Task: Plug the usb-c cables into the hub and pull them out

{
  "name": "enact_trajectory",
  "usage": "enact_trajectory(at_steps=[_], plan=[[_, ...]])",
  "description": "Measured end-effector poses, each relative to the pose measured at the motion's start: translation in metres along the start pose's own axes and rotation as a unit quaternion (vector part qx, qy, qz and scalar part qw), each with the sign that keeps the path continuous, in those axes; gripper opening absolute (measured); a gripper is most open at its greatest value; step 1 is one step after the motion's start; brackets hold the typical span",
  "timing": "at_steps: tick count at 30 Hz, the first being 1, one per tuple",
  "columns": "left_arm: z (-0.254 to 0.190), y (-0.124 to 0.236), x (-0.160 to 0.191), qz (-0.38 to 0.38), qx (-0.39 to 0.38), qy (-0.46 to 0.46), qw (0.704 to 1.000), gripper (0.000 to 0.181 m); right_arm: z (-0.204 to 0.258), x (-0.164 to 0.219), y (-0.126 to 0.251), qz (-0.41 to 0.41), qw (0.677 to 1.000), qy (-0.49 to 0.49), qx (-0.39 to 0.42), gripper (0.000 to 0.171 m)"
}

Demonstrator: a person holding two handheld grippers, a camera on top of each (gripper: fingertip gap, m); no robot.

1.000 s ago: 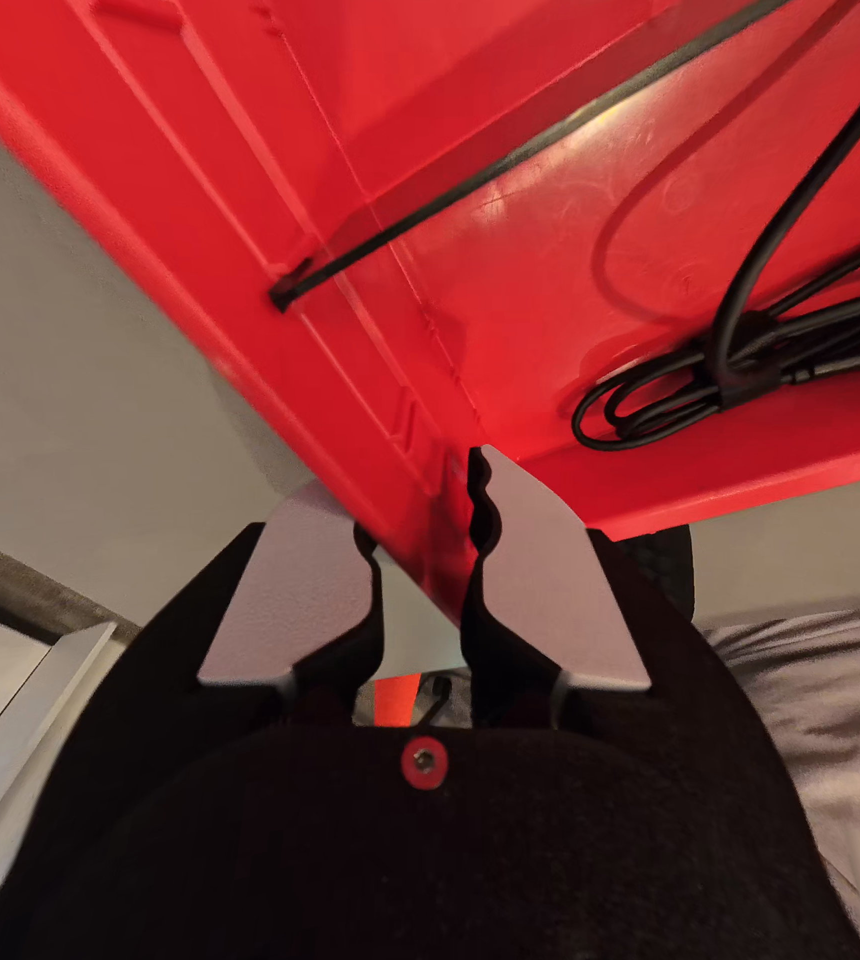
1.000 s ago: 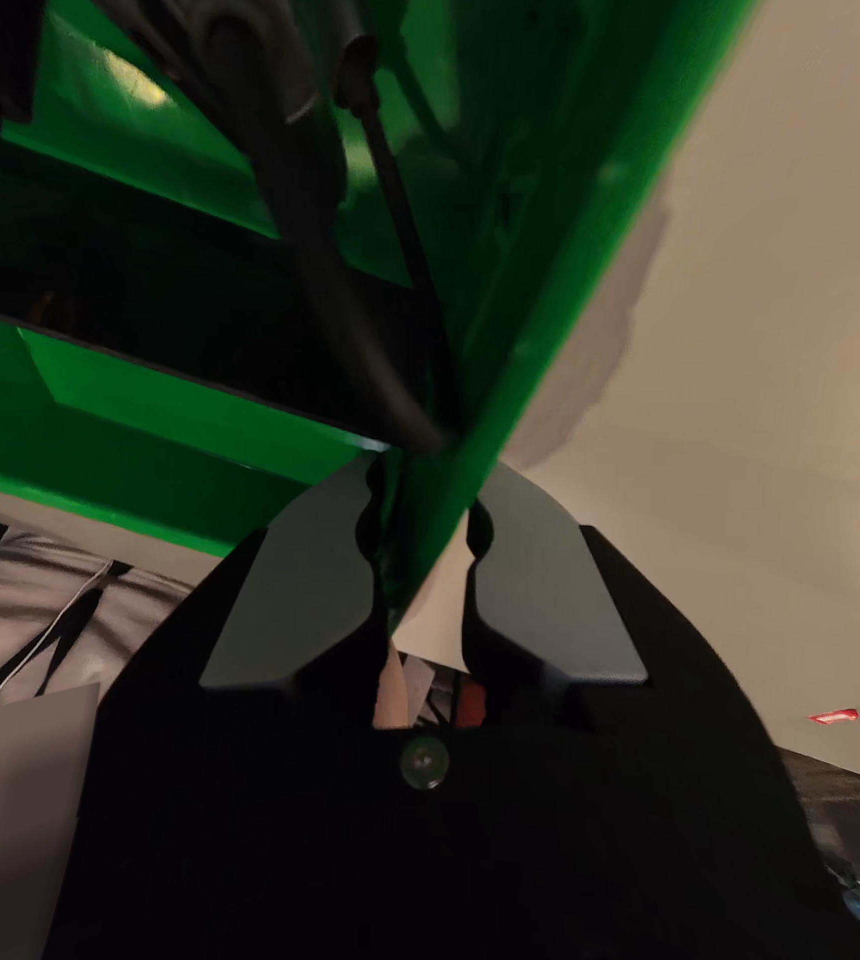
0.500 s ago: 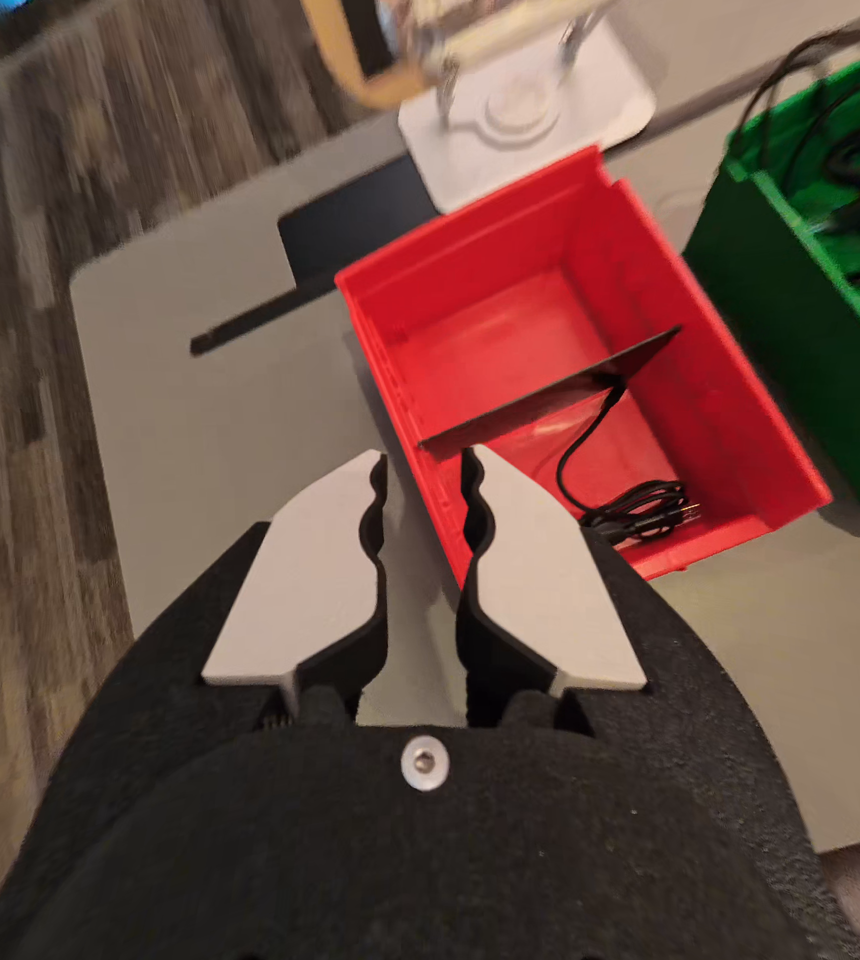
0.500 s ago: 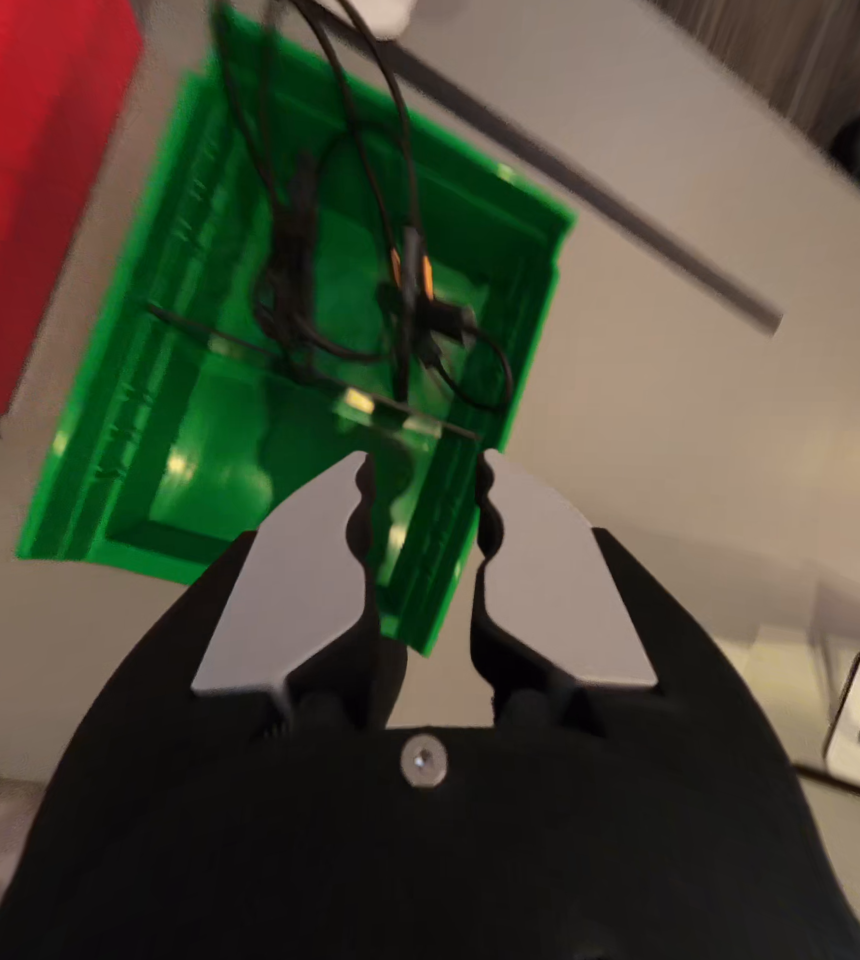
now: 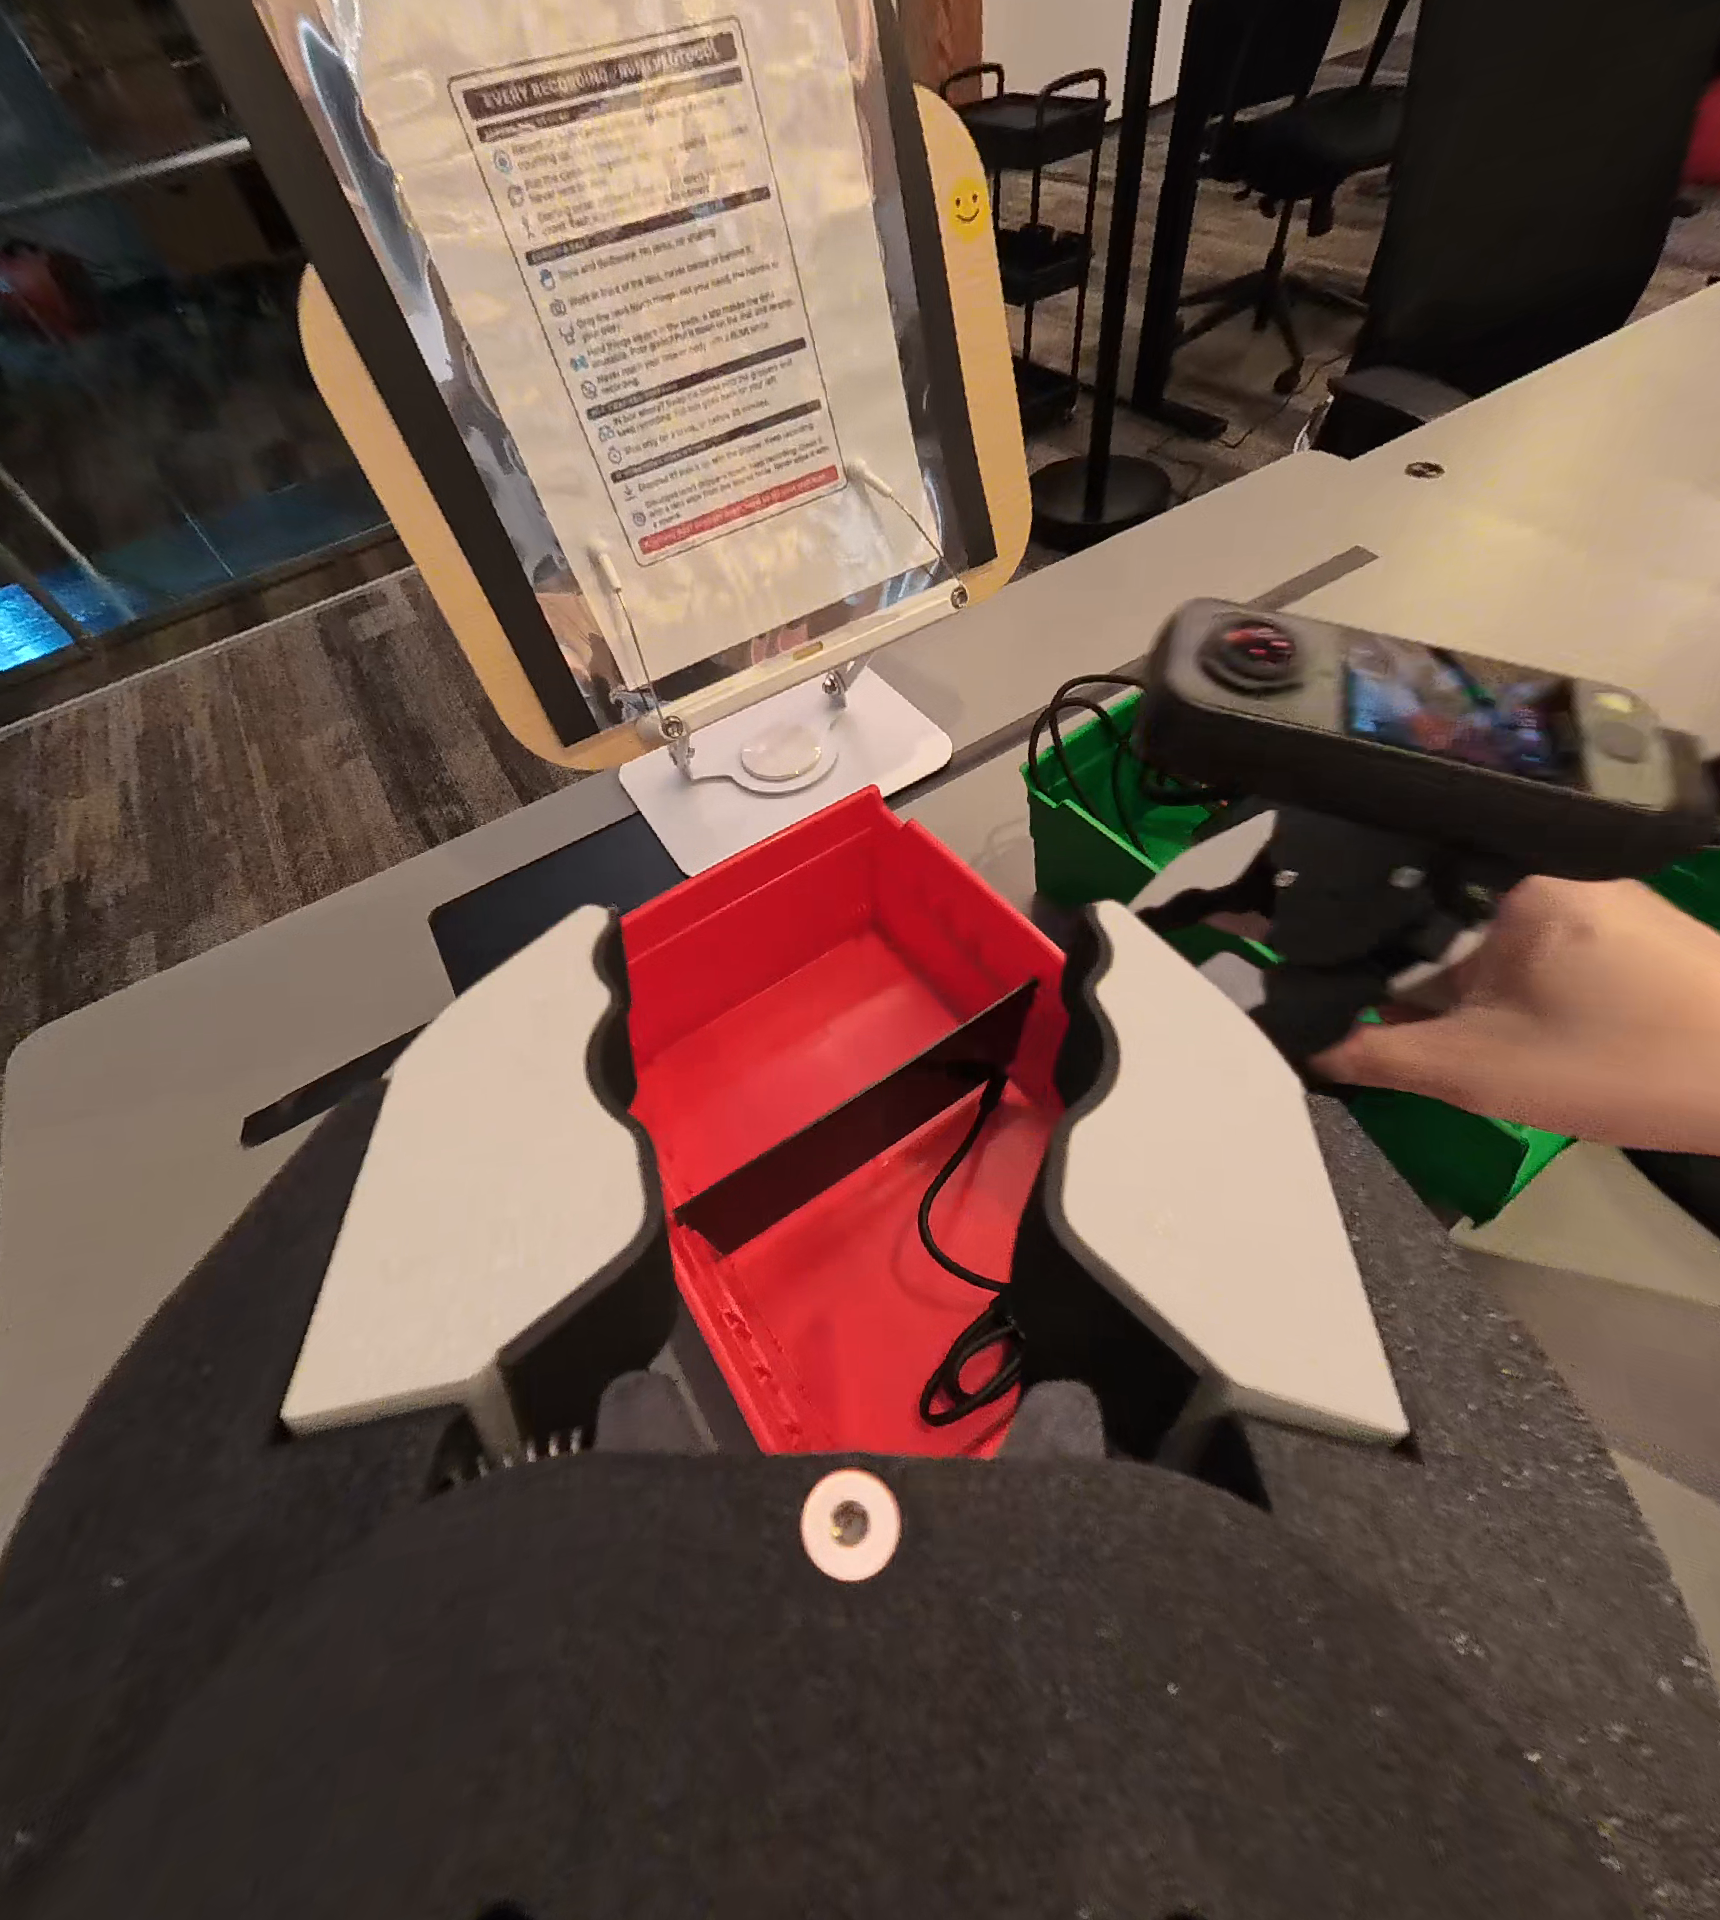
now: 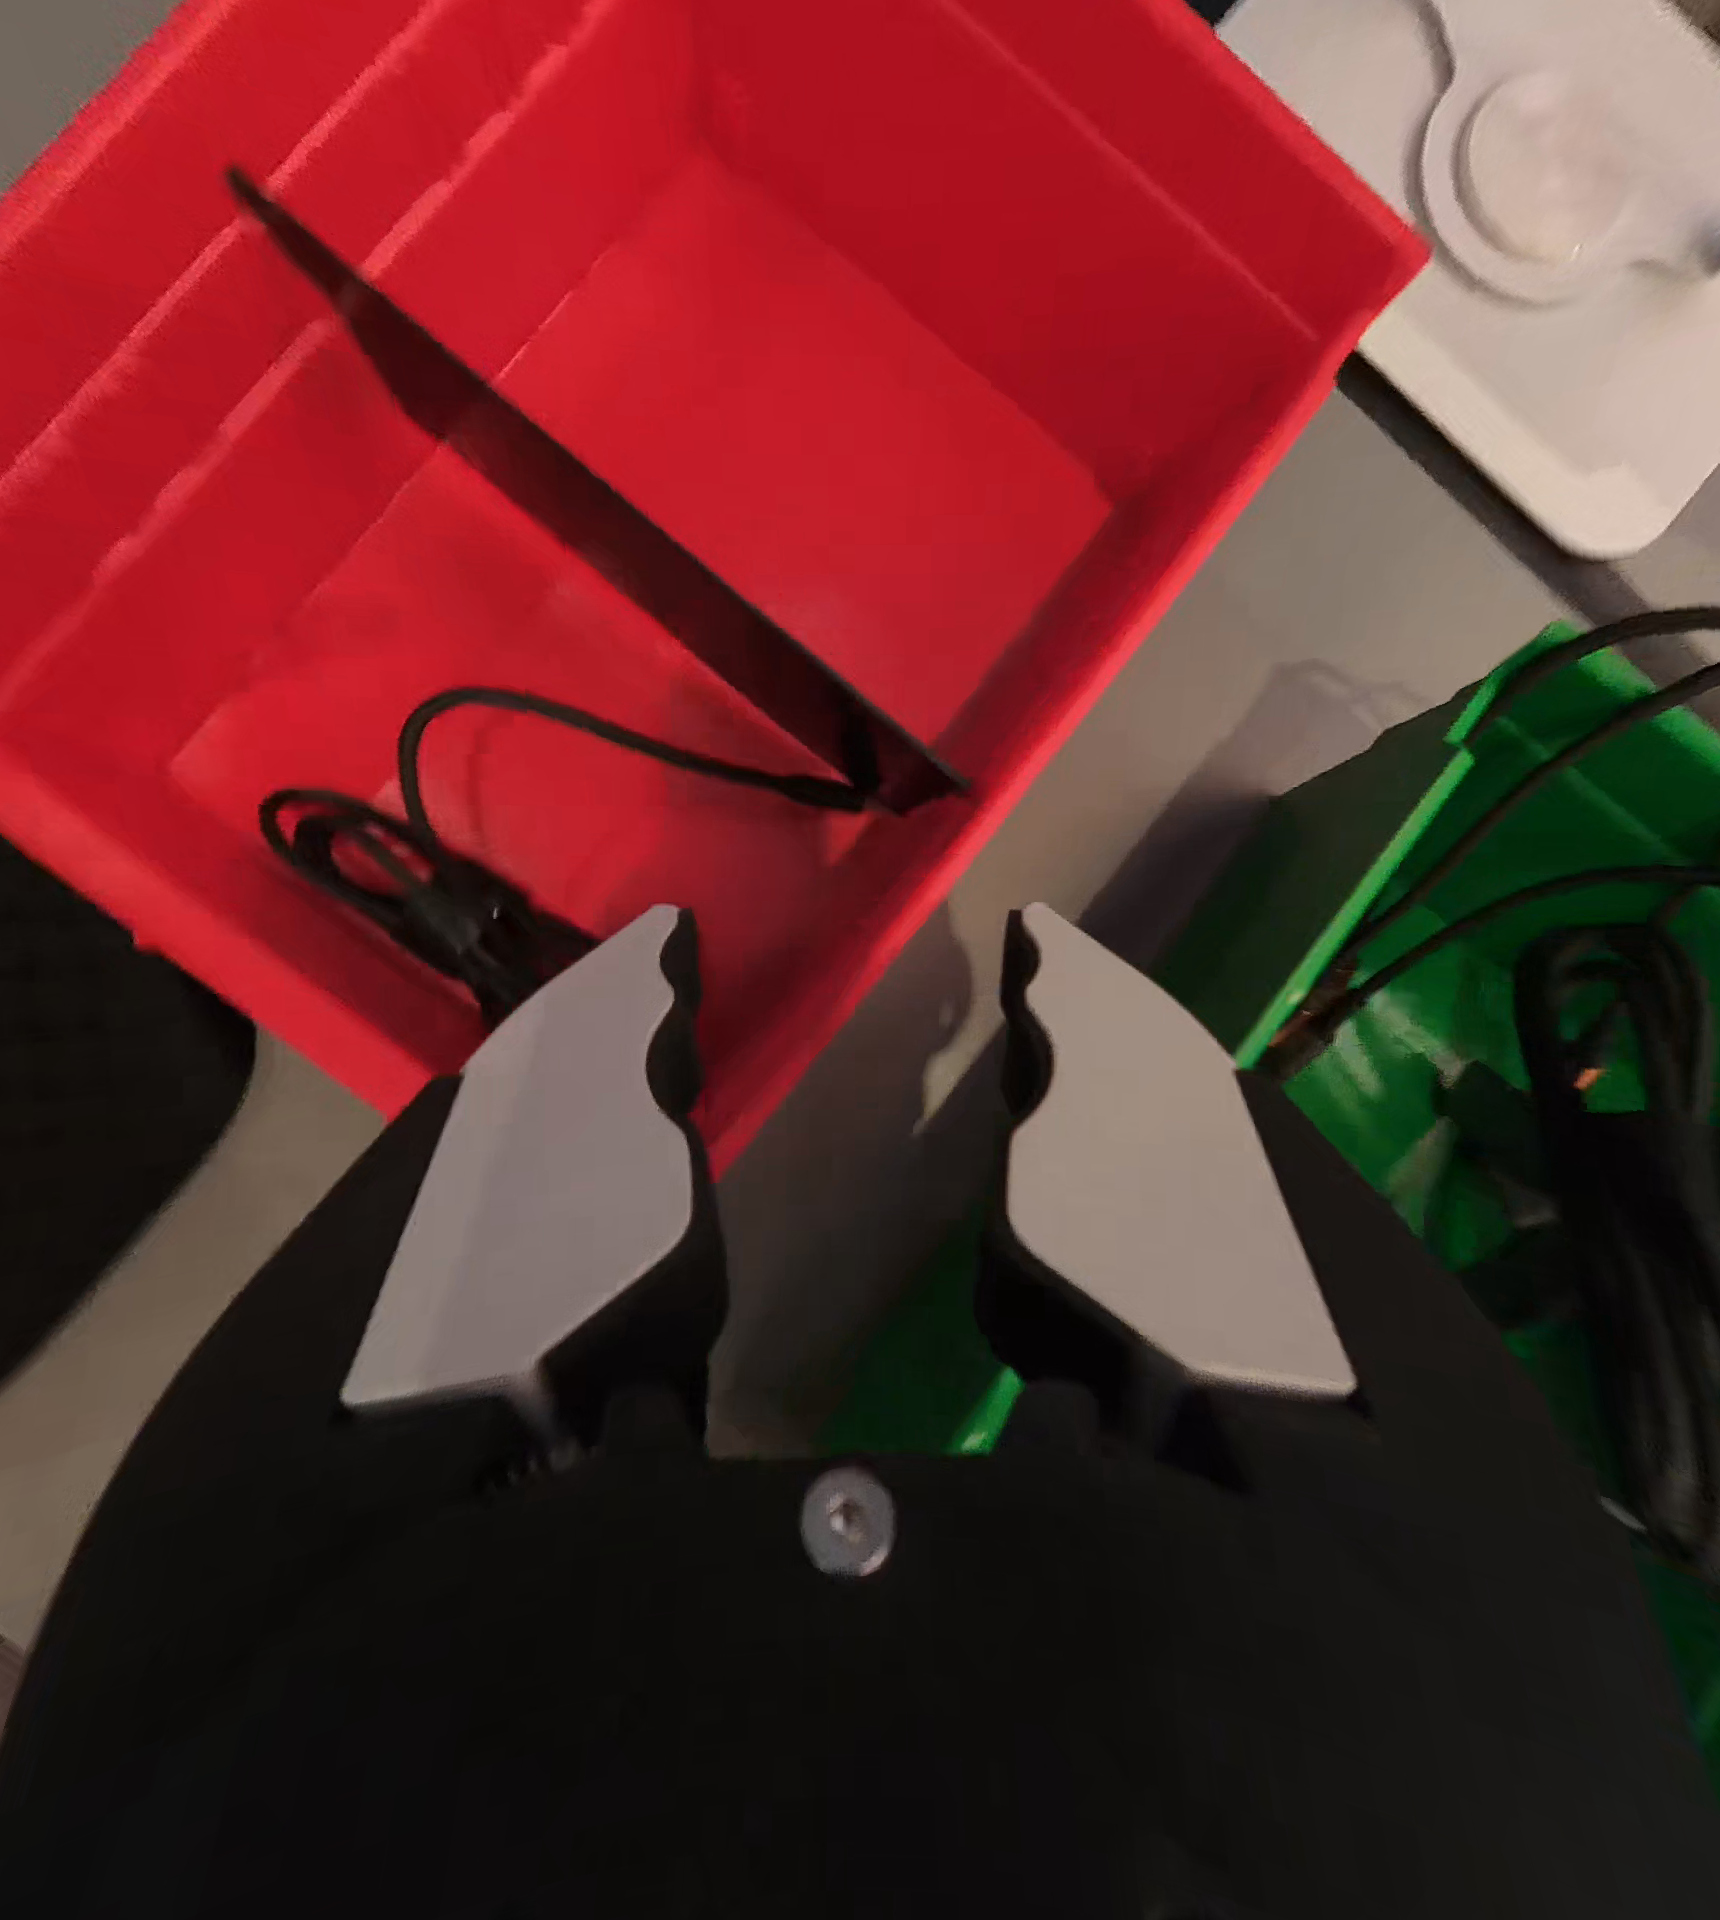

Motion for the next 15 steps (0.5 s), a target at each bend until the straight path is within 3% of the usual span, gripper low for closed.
enact_trajectory(at_steps=[5,11,15], plan=[[0.001,-0.002,0.004,0.008,0.006,-0.011,1.000,0.078,-0.003,0.003,-0.034,0.088,0.992,-0.088,-0.010,0.057],[-0.004,0.000,0.006,0.006,0.035,-0.021,0.999,0.075,-0.005,0.017,-0.059,0.176,0.974,-0.144,-0.013,0.036],[-0.007,0.001,0.011,0.018,0.047,-0.034,0.998,0.074,-0.005,0.034,-0.070,0.235,0.954,-0.186,-0.025,0.030]])
Point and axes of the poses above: each gripper's, where its closed fingertips meet, y back along the fingers, x out of its underside, z = x × y across the jaws, the point moved 3 cm from there along y, back along the fingers
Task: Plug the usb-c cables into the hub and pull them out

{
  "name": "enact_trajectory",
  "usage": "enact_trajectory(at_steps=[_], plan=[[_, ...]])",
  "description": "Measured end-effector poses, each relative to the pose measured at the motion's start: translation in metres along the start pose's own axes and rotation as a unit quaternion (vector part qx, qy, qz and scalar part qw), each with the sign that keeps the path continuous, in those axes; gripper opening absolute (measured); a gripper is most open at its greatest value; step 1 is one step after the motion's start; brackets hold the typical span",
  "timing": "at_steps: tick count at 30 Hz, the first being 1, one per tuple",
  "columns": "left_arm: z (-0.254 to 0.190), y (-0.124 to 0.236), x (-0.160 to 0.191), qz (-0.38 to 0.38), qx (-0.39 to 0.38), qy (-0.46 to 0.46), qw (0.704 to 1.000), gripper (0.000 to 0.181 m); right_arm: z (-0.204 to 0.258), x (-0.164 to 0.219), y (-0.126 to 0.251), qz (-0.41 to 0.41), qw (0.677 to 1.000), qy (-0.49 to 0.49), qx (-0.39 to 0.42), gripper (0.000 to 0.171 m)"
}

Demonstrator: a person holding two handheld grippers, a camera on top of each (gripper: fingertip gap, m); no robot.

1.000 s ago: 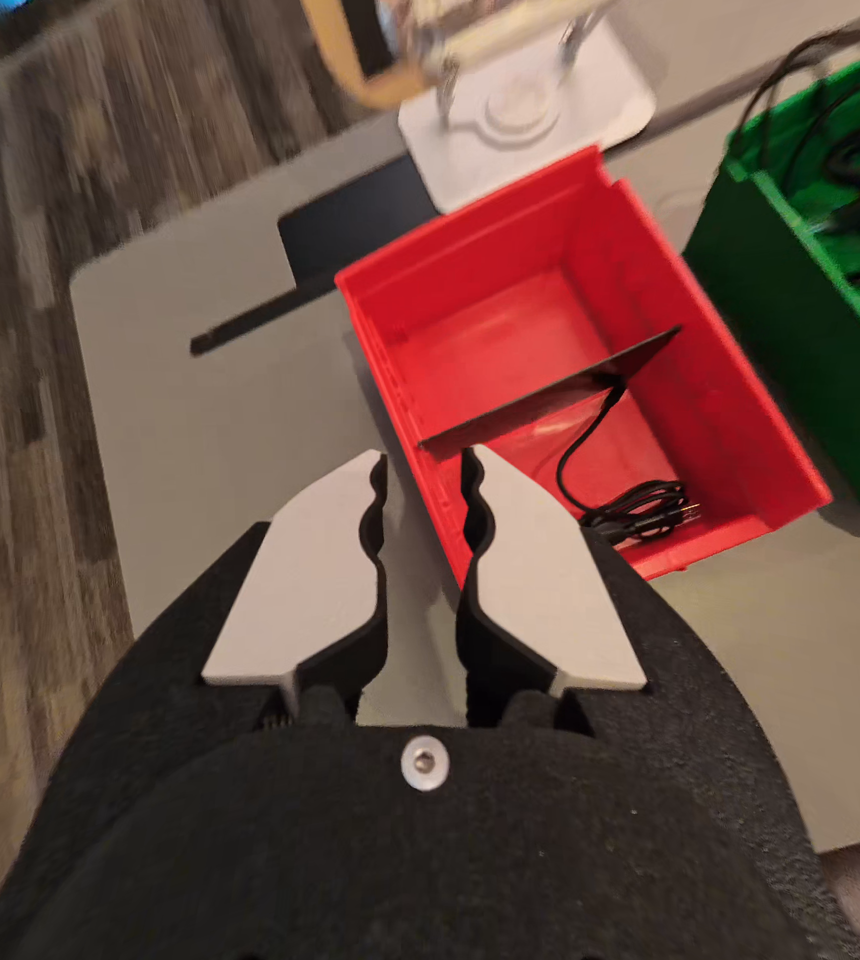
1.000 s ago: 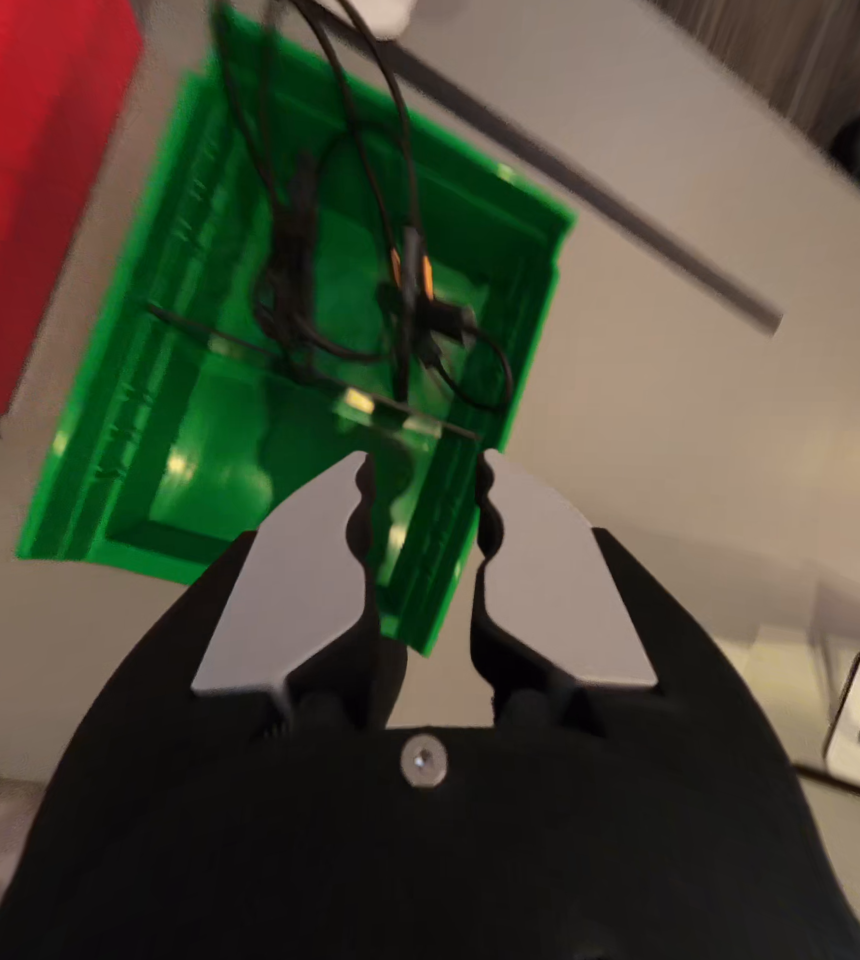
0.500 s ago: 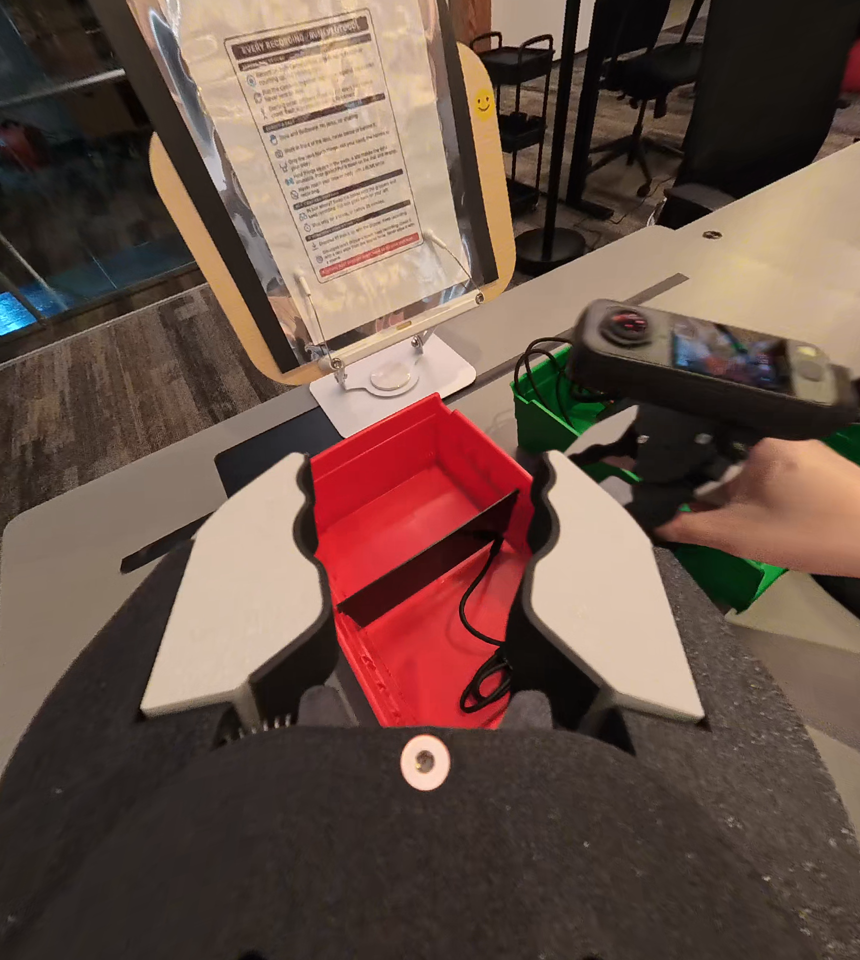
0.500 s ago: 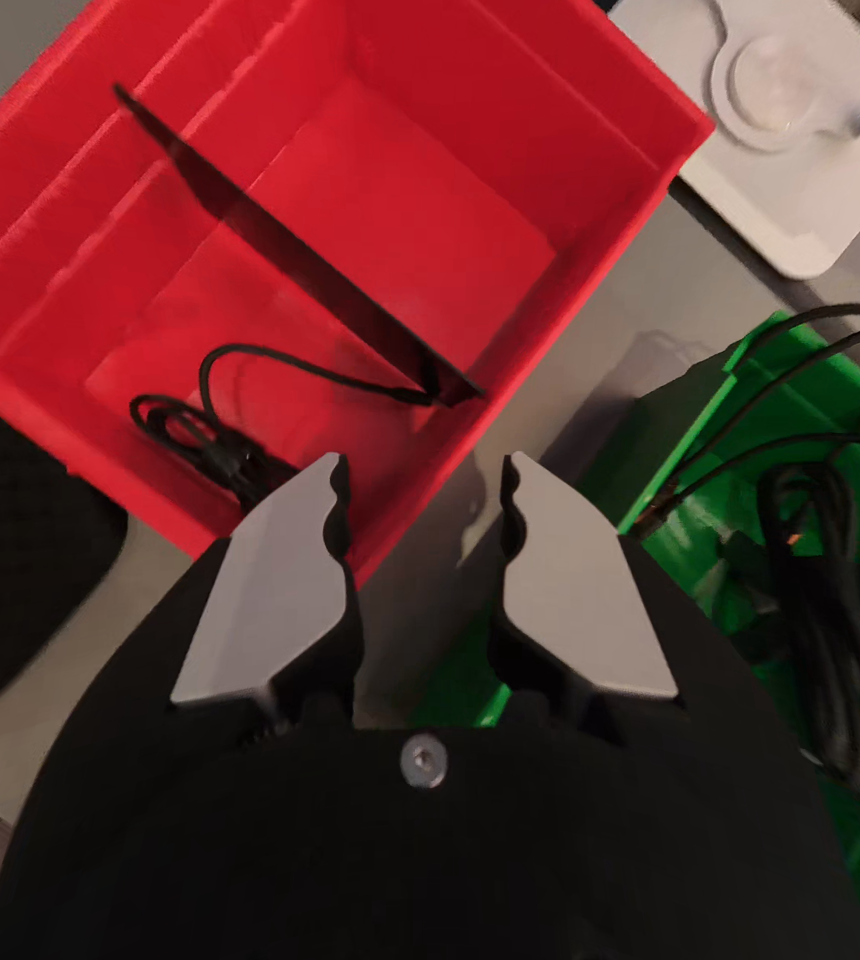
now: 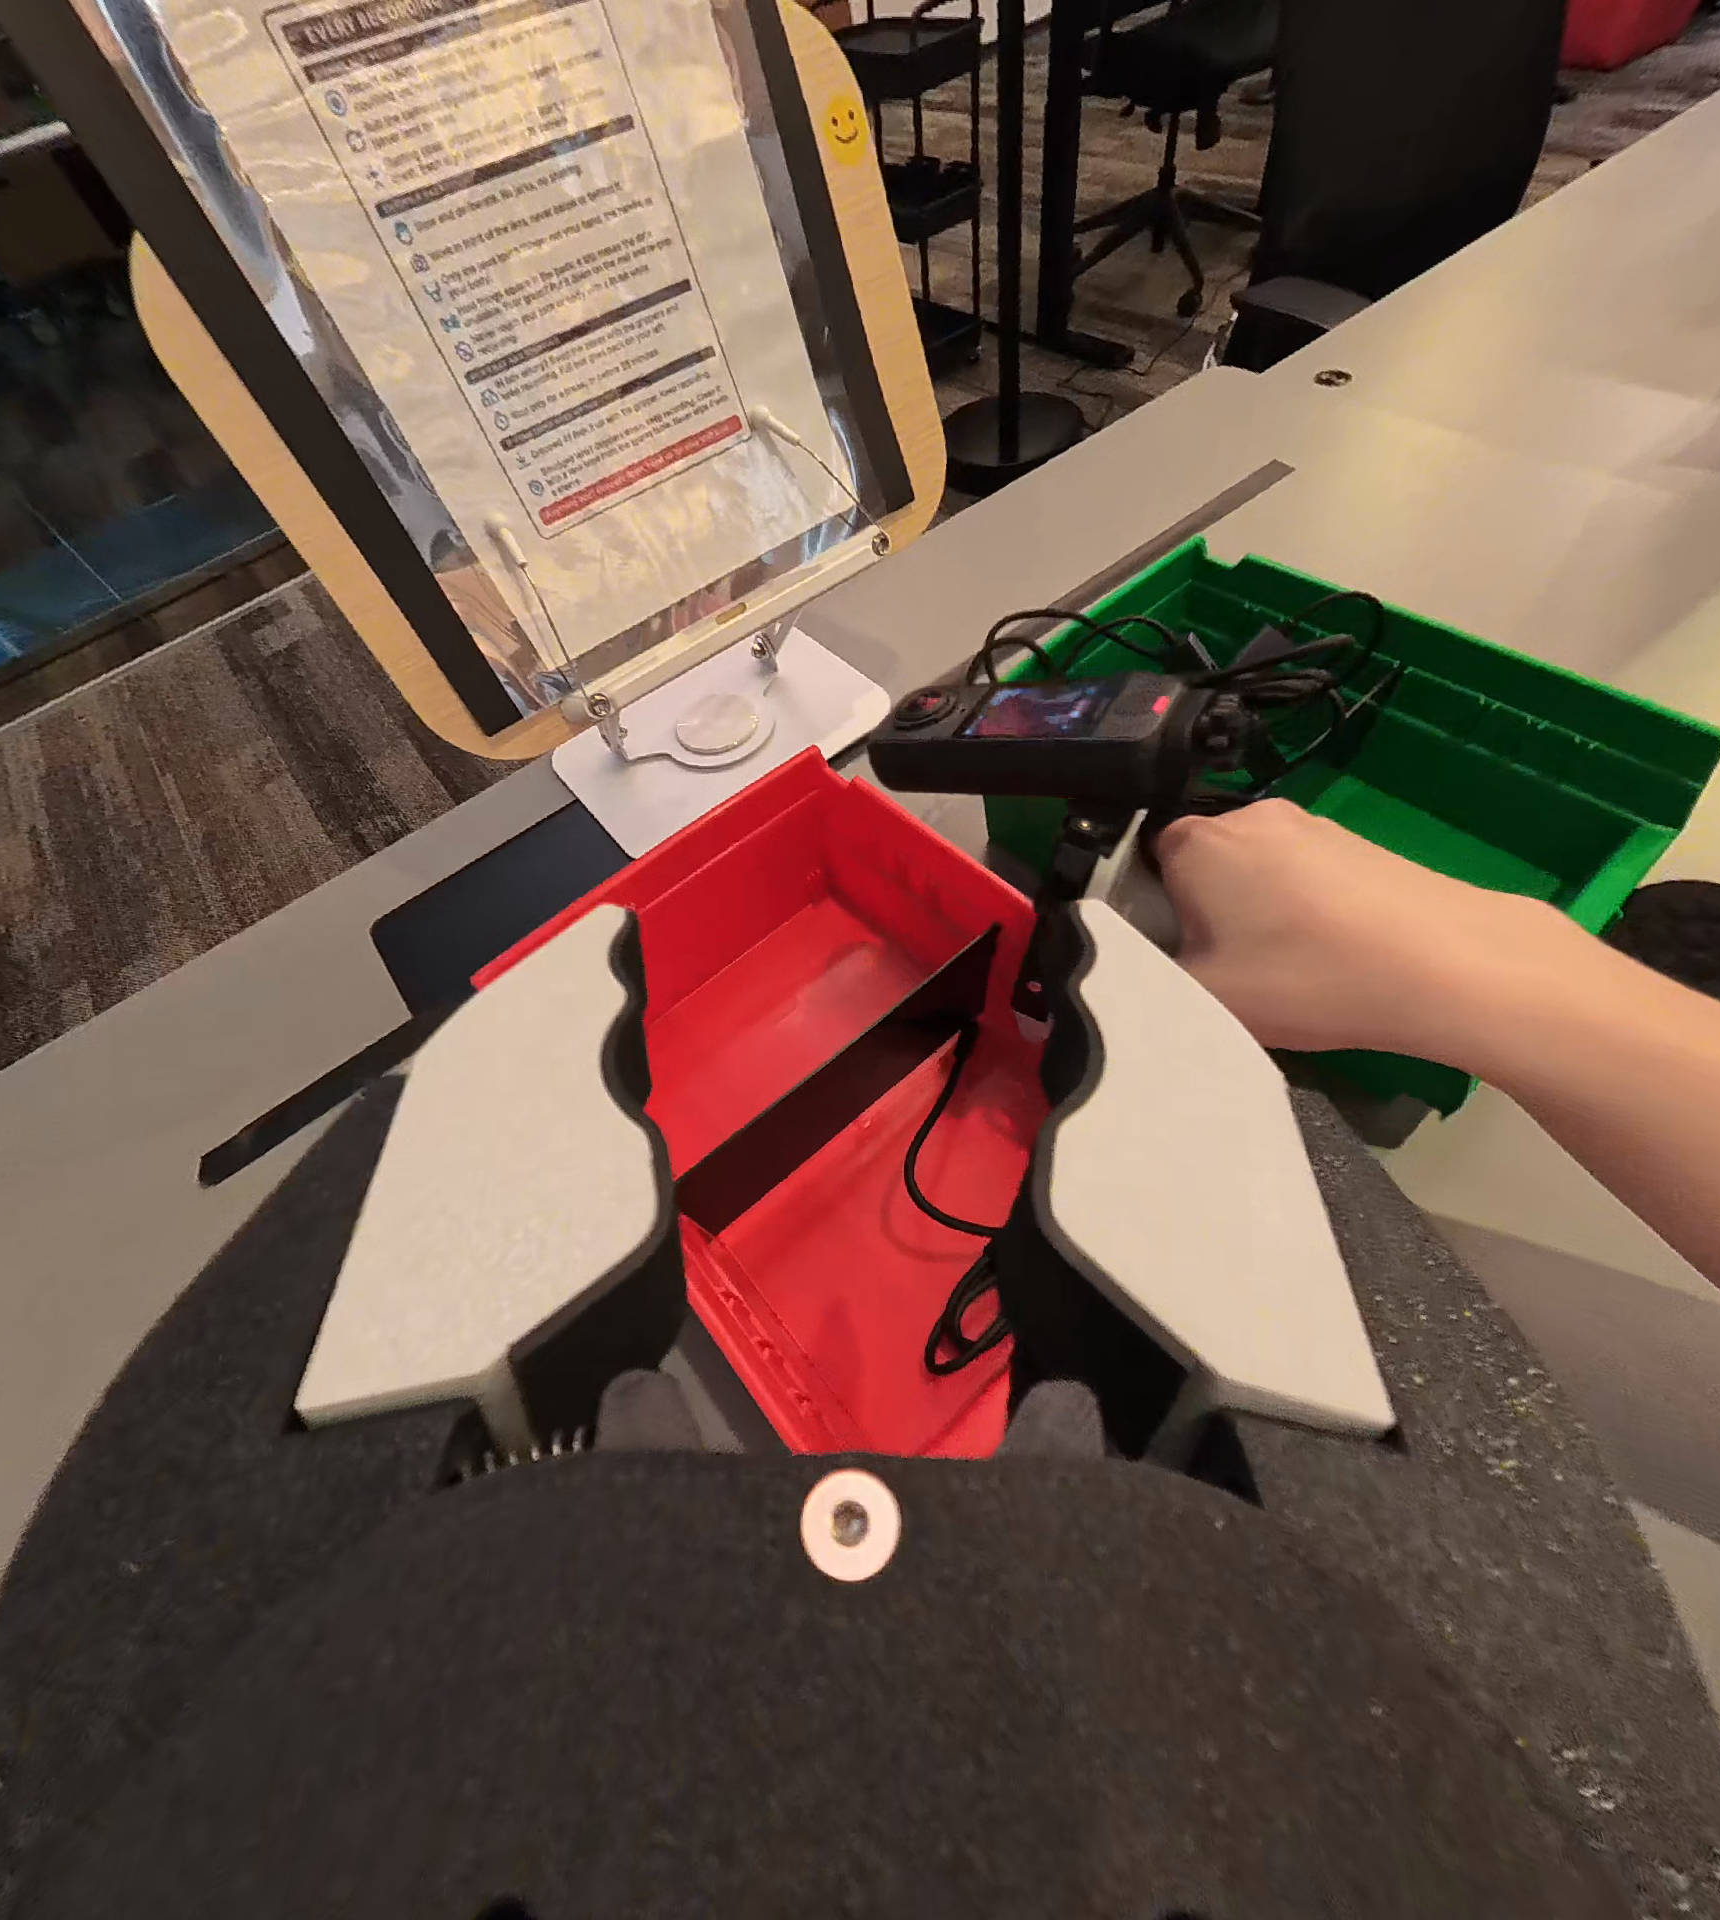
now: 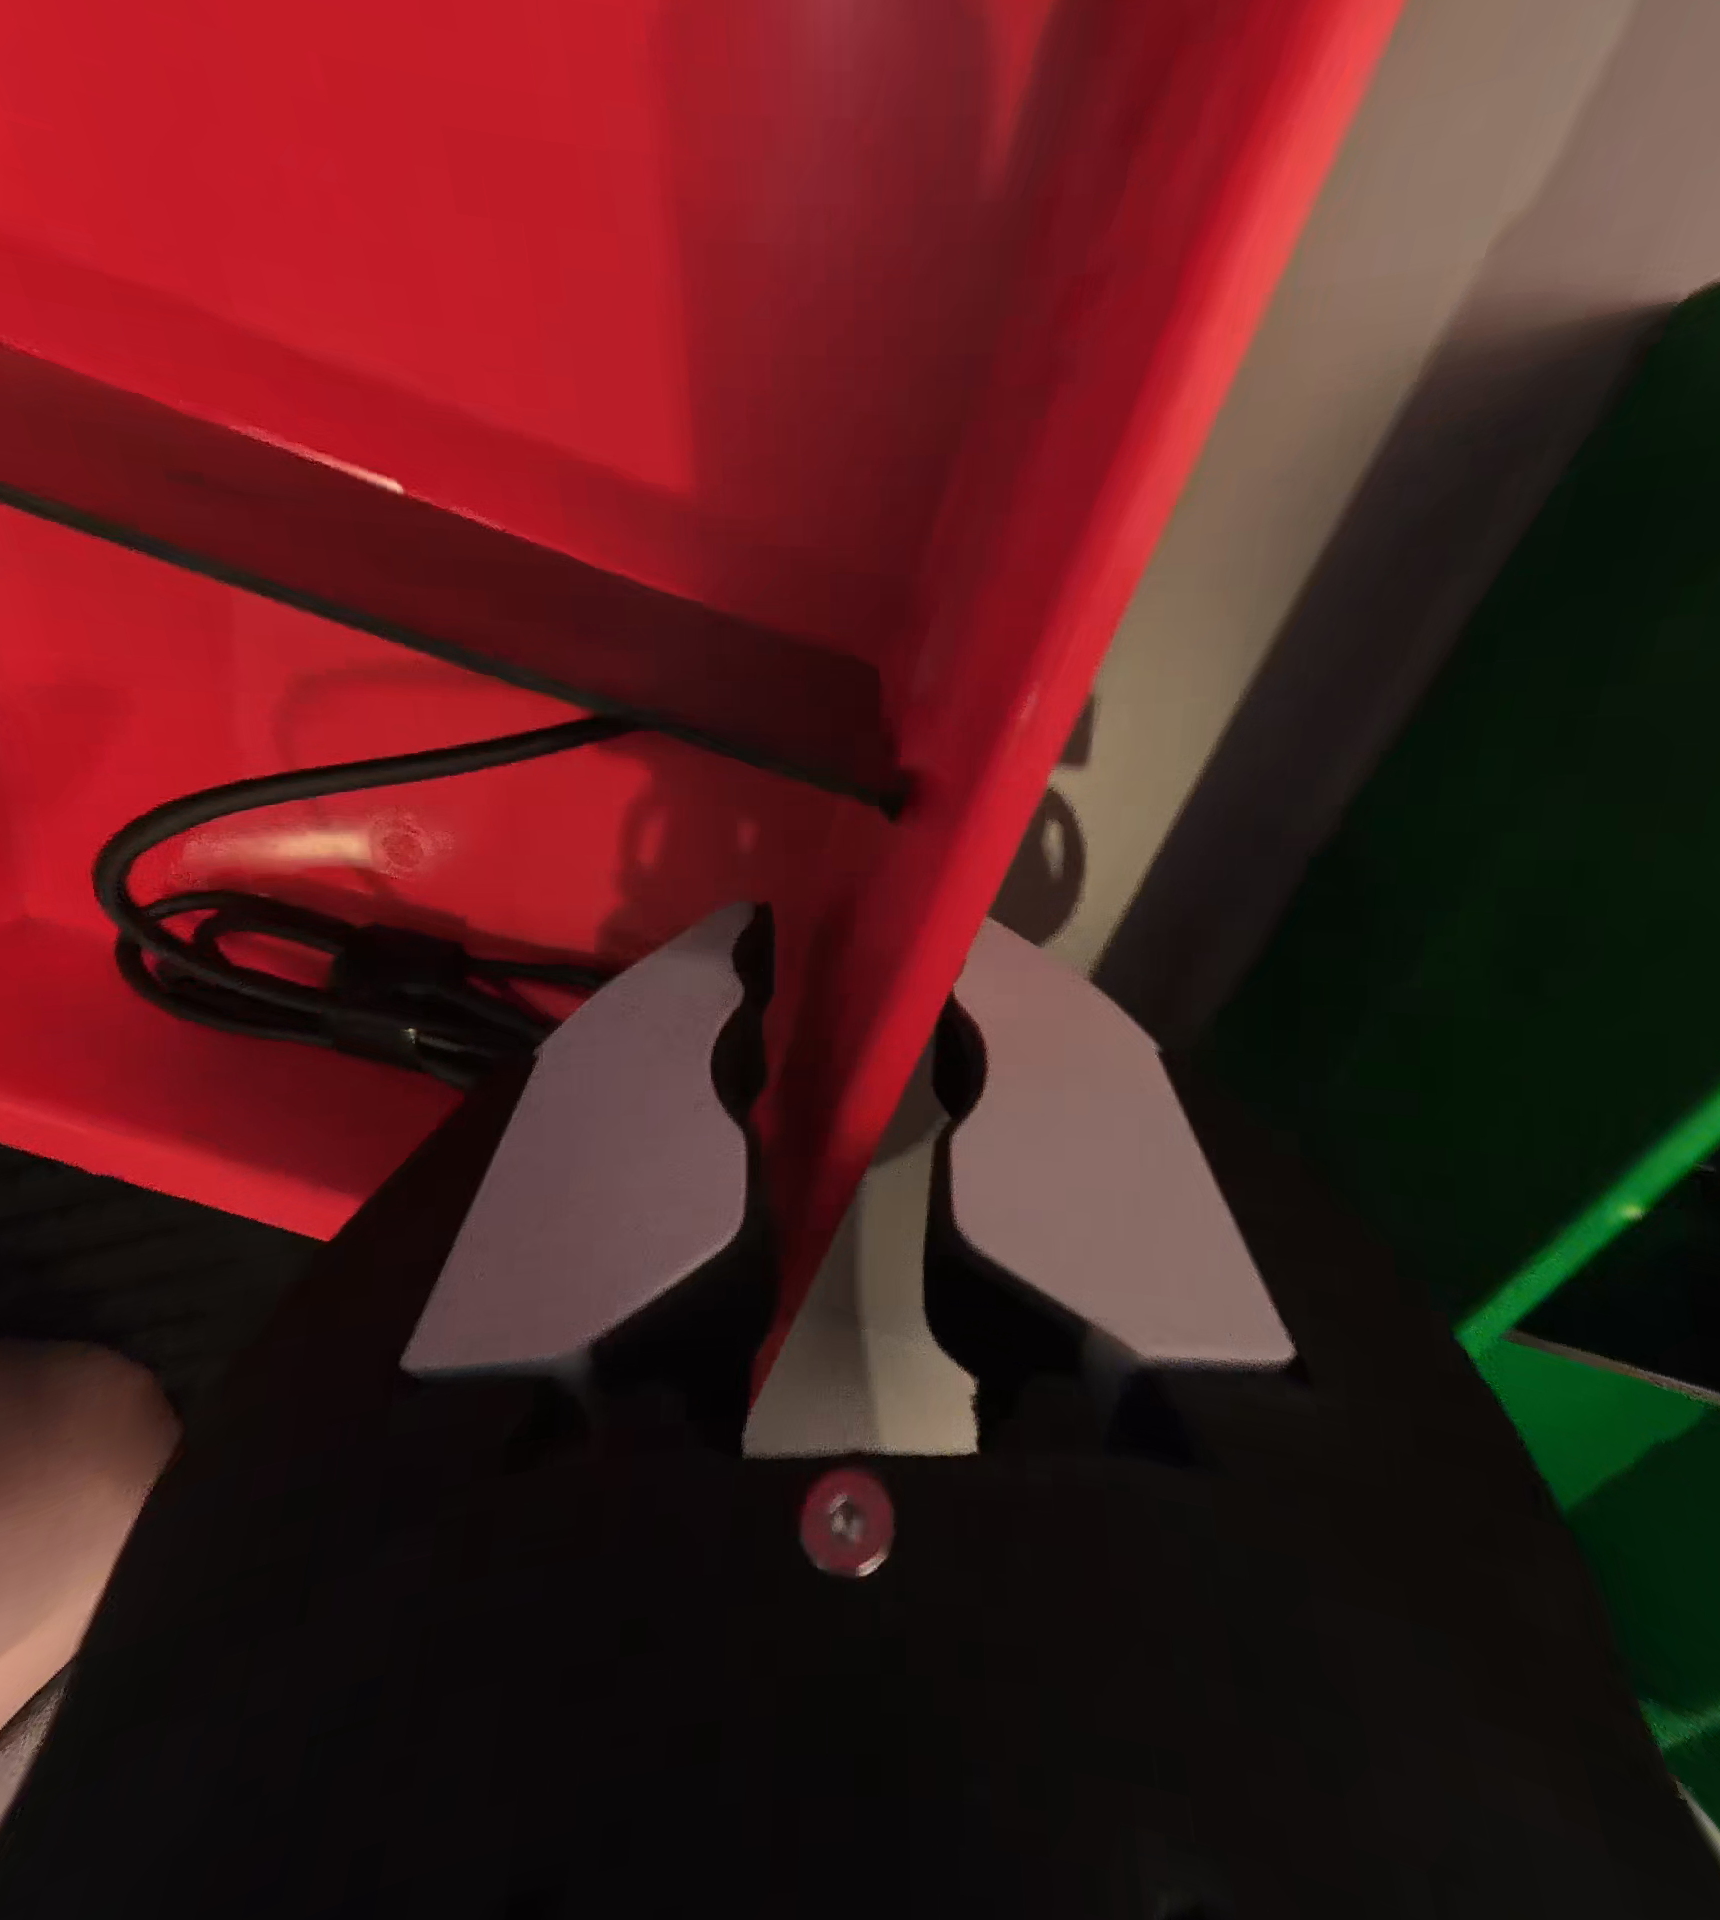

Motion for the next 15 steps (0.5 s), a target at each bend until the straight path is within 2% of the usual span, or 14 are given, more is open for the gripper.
enact_trajectory(at_steps=[3,4,5,6,10,15], plan=[[-0.001,-0.001,0.006,0.017,0.008,0.002,1.000,0.074,-0.002,0.004,-0.010,0.035,0.999,-0.015,0.002,0.030],[0.001,-0.001,0.007,0.019,0.005,0.002,1.000,0.074,-0.002,0.006,-0.014,0.044,0.999,-0.016,0.002,0.026],[0.002,0.000,0.008,0.020,0.002,0.002,1.000,0.074,0.002,0.006,-0.016,0.051,0.998,-0.016,-0.015,0.010],[0.004,0.001,0.009,0.022,-0.001,0.002,1.000,0.074,0.004,0.006,-0.015,0.051,0.998,-0.020,-0.021,0.007],[0.009,0.007,0.011,0.017,-0.002,0.009,1.000,0.073,0.005,0.003,-0.012,0.057,0.998,-0.015,-0.019,0.007],[0.012,0.019,0.002,-0.028,0.005,0.037,0.999,0.072,0.008,-0.001,-0.008,0.061,0.997,0.009,-0.036,0.007]])
Point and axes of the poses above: each gripper's, where its closed fingertips meet, y back along the fingers, x out of its underside, z = x × y across the jaws, the point moved 3 cm from there along y, back along the fingers
